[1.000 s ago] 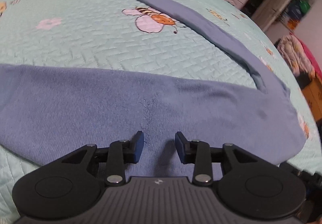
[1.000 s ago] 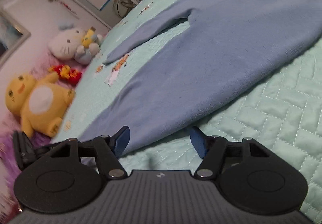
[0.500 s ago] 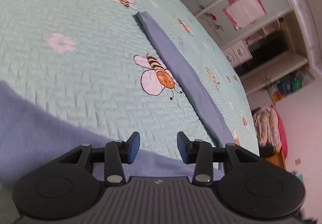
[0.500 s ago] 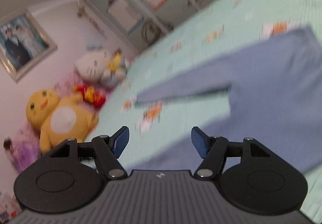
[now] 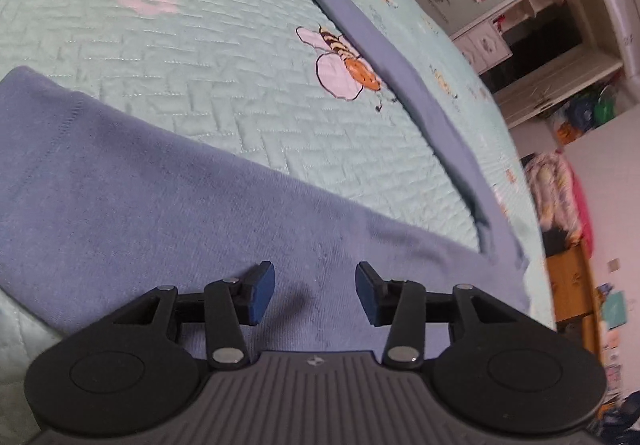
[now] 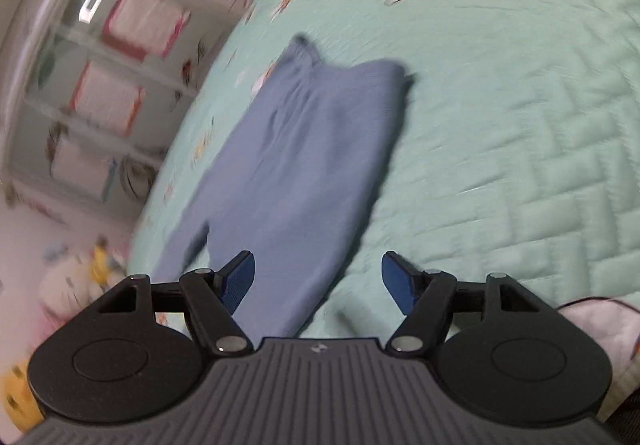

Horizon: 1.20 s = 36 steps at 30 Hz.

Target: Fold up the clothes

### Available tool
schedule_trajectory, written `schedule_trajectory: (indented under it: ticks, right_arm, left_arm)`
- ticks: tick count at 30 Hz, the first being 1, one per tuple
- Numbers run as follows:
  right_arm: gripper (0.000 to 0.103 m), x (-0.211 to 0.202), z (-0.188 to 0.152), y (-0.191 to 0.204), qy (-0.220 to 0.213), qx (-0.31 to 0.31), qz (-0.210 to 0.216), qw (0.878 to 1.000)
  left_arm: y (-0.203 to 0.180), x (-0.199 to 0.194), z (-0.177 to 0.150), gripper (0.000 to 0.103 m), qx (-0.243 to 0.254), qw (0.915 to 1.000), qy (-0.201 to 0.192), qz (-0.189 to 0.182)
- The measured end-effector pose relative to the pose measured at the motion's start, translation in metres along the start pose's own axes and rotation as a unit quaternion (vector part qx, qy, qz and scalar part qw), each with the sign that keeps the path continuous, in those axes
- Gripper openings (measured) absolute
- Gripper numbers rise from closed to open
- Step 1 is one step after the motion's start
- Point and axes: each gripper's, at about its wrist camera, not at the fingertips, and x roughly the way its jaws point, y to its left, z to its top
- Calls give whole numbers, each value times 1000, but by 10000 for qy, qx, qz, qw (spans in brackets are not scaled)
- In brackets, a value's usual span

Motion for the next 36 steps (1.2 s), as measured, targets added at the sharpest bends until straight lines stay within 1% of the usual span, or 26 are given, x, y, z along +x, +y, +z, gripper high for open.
schedule_trajectory:
  ticks: [4,6,9,12,15,17,18,19,20,21,22,23,24,25,27,29,30,31,32,33,34,35,36]
  right_arm:
    - [71,11,5,-6,-109,124,247,9996]
    - [71,17,16,-17,-294,428,463,9976]
    - [71,28,42,-36,-588,863,847,9909]
    - [71,47,60,-47,-749,1134,1266,9826]
    - [69,66,78,-48,-693,1222,1473,9791]
    - [50,73,86,-48,-578,1175,1357,9821]
    - [18,75,89,-48,-496,1099,1223,9851]
    - [3,75,92,-47,-445,993,1083,9881]
    - [3,70,95,-46,-484,800,926,9913]
    - [3,65,98,-43,-537,564,762,9940]
    - [3,59,99,-40,-603,247,589,9961]
    - [3,60,100,-43,-588,56,443,9973]
    - [3,61,101,-45,-572,-136,297,9978]
    - [2,62,101,-49,-555,-259,214,9979]
    - [2,67,102,-60,-516,-111,416,9977]
    - [7,65,105,-61,-463,-22,582,9972]
    - [12,62,106,-60,-473,26,625,9969]
    - [21,55,105,-57,-591,67,574,9966]
    - [27,47,104,-54,-709,108,523,9961]
    - [38,40,104,-52,-827,149,471,9953]
    - [47,31,102,-49,-976,174,405,9943]
    - [47,17,97,-45,-1196,105,309,9923]
    - [47,7,95,-34,-1371,-93,251,9902]
  left_arm:
    - [-3,5,-1,49,-34,9998,-5,190]
    - [-5,6,-1,49,-9,9997,-7,260]
    - [-9,7,-2,49,101,9993,0,363]
    - [-13,9,-3,50,197,9987,10,460]
    - [-19,11,-4,50,353,9975,19,612]
    - [-24,13,-5,50,462,9962,18,738]
    - [-26,14,-6,49,512,9954,13,811]
    - [-29,15,-7,47,582,9941,4,914]
    - [-31,16,-8,42,674,9922,-9,1051]
    - [-34,17,-9,31,765,9900,-23,1187]
    - [-35,18,-10,26,835,9877,-41,1321]
    - [-34,18,-10,19,850,9862,-62,1418]
    - [-32,18,-10,18,803,9862,-76,1449]
    - [-29,18,-8,18,725,9870,-74,1433]
    - [-28,17,-7,17,705,9876,-40,1402]
    - [-28,16,-6,17,735,9876,-4,1385]
    - [-28,16,-6,17,728,9879,6,1370]
    - [-28,15,-6,17,695,9884,5,1348]
    - [-28,14,-6,17,662,9890,5,1326]
    - [-29,13,-6,19,630,9895,4,1304]
    - [-29,11,-6,20,567,9905,-1,1250]
    - [-29,8,-4,28,476,9922,-14,1150]
    - [-30,6,-3,35,400,9938,-40,1039]
